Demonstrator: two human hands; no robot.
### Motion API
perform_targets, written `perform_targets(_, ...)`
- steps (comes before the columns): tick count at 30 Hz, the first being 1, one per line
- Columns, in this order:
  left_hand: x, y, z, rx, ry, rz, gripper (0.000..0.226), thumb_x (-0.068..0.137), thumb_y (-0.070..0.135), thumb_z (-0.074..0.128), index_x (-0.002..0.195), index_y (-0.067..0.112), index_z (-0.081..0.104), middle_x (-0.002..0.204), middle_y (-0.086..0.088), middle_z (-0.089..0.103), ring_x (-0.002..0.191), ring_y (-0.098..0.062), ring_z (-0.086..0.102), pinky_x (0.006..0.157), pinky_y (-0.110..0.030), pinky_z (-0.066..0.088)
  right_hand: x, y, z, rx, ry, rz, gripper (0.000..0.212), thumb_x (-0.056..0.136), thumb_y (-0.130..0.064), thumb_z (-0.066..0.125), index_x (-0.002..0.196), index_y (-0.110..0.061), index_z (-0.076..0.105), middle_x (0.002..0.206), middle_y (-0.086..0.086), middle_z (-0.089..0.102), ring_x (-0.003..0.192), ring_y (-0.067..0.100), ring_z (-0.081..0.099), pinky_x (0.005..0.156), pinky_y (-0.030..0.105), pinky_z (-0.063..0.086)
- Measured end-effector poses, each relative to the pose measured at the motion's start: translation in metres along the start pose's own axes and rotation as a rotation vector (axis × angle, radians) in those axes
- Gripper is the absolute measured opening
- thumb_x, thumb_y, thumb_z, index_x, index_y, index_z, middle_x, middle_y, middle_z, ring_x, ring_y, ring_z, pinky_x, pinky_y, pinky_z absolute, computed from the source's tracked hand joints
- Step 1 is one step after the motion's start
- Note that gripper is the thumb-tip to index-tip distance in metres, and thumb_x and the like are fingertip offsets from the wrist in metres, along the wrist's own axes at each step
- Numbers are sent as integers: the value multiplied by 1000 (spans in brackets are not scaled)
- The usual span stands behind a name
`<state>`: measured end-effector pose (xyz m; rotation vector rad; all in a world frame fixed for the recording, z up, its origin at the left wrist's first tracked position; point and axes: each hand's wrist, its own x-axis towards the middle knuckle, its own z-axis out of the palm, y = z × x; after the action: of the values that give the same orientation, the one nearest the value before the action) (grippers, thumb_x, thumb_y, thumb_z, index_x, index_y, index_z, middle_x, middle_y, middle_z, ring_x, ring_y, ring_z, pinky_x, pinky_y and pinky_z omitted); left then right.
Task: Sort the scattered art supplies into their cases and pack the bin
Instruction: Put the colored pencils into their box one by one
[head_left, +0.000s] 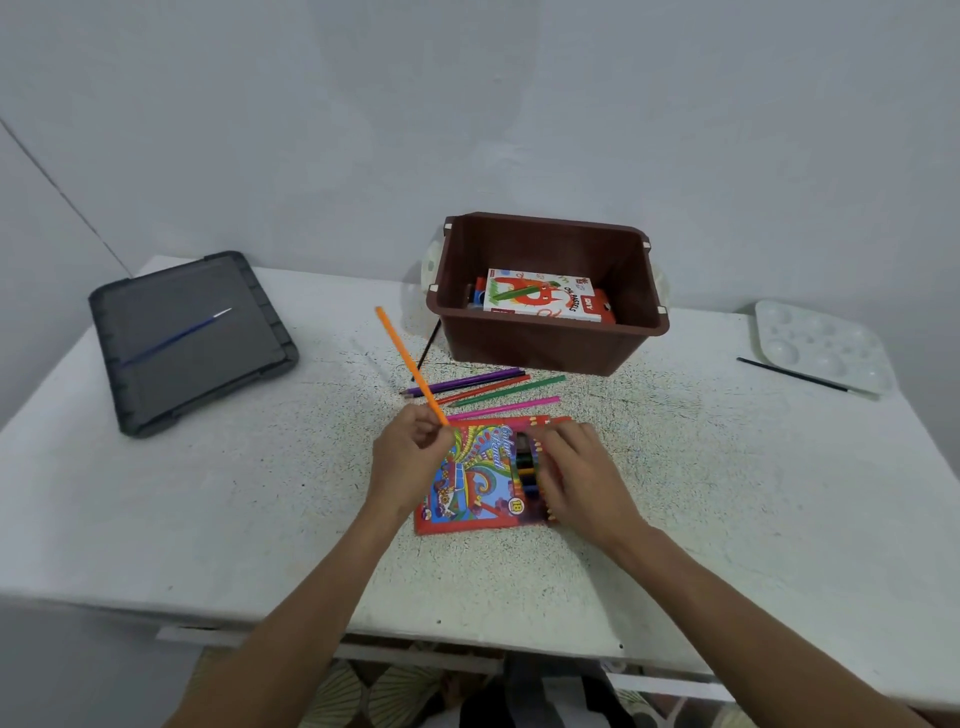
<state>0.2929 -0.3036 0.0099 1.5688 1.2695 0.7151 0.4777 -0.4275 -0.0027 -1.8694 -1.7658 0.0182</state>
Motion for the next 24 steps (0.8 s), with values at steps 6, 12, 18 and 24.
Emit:
perform_targets(6,-11,4,9,-222,-185,-13,10,81,9,78,86,9,69,83,-5,76,81,-17,73,76,-35,60,12,-10,4,2,45,-92,30,96,-25,54,120,-9,63,105,3,61,95,22,51,83,32,45)
perform_targets(12,-17,11,14,-229,-279,42,11,78,10,81,83,6,72,77,-5,72,71,-13,66,67,-23,55,13,-11,6,-23,104,-162,23,94,-19,64,114,-8,67,100,3,61,91,21,51,79,31,43)
perform_targets(18,-16,7,17,-209,-331,54,9,77,11,82,83,9,76,74,1,71,69,-8,63,67,-23,53,10,-13,3,-6,80,-205,18,97,-19,56,104,-7,68,95,5,61,87,21,48,76,33,43)
perform_targets(24,-16,3,16,-185,-307,73,18,76,22,83,91,20,73,90,2,73,84,-15,70,74,-30,58,3,2,-7,-51,55,-194,24,98,-21,47,103,-6,66,97,4,61,86,18,47,78,26,39)
